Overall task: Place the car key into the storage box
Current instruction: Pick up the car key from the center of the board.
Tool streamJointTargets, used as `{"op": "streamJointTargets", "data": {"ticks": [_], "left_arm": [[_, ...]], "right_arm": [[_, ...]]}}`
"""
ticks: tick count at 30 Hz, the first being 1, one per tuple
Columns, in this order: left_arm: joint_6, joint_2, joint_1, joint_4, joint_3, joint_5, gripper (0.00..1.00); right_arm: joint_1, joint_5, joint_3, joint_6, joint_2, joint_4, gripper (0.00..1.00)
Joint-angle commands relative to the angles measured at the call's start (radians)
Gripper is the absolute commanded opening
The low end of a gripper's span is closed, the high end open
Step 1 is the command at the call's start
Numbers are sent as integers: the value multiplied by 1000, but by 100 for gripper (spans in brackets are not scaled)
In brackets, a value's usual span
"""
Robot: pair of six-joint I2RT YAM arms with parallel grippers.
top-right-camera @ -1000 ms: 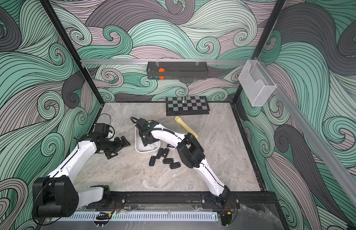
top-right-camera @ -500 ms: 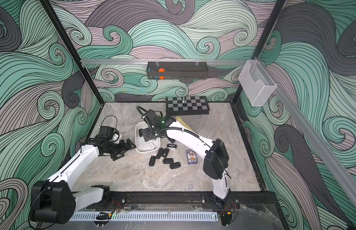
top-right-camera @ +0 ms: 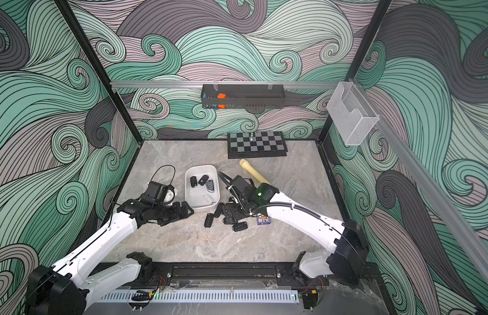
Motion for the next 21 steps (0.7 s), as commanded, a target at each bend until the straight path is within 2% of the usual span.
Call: {"op": "streamJointTargets", "data": {"ticks": [1,7,13,21], "left_arm": [[-64,-21,-74,47,-33,-117,90],[-137,-10,-197,122,-64,-238,85],[-166,85,-314,173,-32,-345,82],[-172,232,-375,213,25,-364,82]], "right_arm": [[-6,-47,-73,61,-48,25,99],[-23,-78,-158,69,-87,43,99],[-48,-85,-190,43,-120,54,99],[-98,-106,-231,37,-179,56,99]]}}
